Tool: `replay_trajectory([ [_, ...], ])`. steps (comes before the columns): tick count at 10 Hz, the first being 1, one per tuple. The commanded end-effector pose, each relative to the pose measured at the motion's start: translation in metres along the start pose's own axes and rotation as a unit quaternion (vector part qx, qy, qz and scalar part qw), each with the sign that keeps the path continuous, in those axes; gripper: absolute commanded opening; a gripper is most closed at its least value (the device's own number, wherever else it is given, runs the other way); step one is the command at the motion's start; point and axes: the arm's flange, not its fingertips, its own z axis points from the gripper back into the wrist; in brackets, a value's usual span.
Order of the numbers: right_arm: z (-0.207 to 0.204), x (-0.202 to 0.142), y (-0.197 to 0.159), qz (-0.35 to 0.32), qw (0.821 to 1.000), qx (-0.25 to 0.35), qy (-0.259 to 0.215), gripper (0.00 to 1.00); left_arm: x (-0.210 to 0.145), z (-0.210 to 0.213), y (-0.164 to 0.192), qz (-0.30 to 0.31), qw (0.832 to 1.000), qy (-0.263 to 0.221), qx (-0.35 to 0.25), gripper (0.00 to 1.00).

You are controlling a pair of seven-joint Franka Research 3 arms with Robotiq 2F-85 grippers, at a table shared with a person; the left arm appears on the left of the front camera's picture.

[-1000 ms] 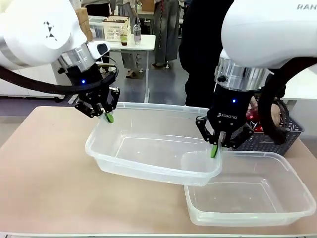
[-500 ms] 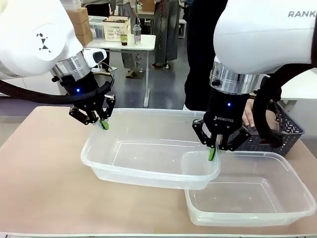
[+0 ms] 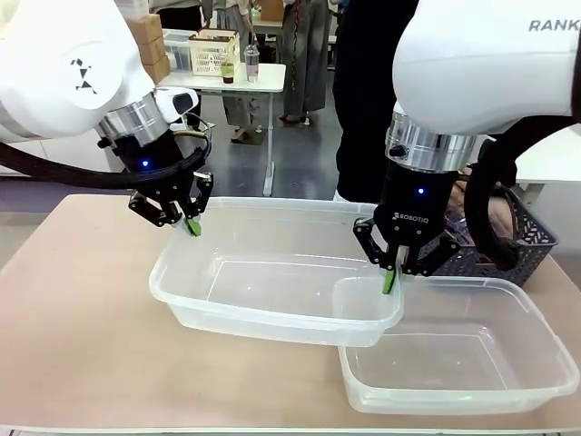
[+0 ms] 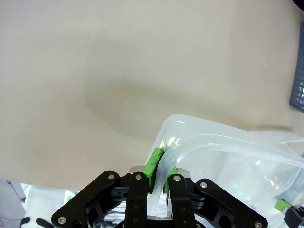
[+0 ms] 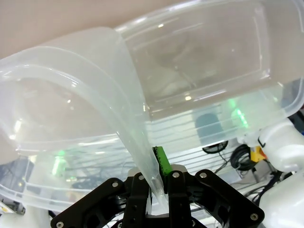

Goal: Sort the waste into each basket.
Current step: Offer the picked Organizing box to the human.

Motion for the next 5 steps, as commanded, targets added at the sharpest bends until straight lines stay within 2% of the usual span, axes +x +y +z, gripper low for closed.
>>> replay_trajectory([
  [1,0.0012,0.0003,-0.0010,-0.007,1.000,0.002,-0.001,0.05,0.0036,0.0054,-0.0019,0.019,1.000,-0.004,-0.011,0.06],
  [5,0.0012,0.0003,-0.0010,-0.007,1.000,0.002,-0.001,0.05,0.0036,0.0054,-0.0019,0.019,1.000,-0.004,-0.011,0.06],
])
